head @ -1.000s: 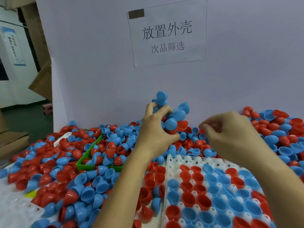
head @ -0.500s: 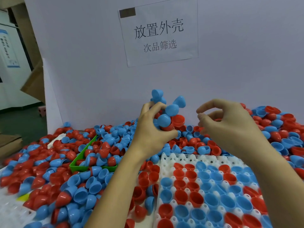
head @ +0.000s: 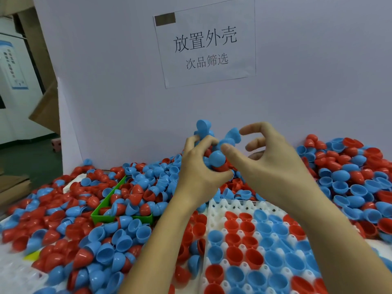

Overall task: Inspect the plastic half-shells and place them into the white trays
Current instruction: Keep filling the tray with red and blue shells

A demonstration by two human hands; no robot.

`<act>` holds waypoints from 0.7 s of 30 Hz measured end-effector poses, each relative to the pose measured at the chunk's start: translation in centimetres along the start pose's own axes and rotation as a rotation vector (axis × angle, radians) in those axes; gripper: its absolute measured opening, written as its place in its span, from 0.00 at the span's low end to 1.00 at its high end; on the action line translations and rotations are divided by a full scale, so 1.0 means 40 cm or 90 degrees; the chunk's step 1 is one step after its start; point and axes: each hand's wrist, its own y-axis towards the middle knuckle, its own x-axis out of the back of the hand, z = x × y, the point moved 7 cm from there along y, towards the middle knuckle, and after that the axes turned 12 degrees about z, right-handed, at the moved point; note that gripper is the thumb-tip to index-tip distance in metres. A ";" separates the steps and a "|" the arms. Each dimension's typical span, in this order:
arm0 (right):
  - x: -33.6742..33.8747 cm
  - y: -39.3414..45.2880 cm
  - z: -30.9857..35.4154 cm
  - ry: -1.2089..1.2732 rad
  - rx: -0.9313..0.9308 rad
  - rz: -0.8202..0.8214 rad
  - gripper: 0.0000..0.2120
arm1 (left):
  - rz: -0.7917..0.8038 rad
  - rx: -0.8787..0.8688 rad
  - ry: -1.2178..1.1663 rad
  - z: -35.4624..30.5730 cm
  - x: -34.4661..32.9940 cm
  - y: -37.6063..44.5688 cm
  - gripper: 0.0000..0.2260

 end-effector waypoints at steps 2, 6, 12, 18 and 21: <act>-0.019 -0.001 -0.003 -0.008 0.001 0.004 0.19 | -0.008 -0.029 0.025 -0.013 -0.005 -0.003 0.10; -0.039 0.003 -0.013 0.004 0.018 0.011 0.14 | -0.026 -0.038 0.052 -0.016 -0.007 0.001 0.09; 0.045 0.001 -0.017 -0.022 0.036 -0.102 0.12 | 0.063 -0.053 0.148 -0.014 -0.013 0.004 0.18; 0.090 -0.001 -0.039 -0.045 0.047 -0.142 0.16 | 0.206 -0.106 0.301 -0.064 -0.072 -0.012 0.23; 0.087 0.000 -0.052 -0.024 0.035 -0.109 0.15 | 0.272 -0.122 0.310 -0.081 -0.105 -0.020 0.27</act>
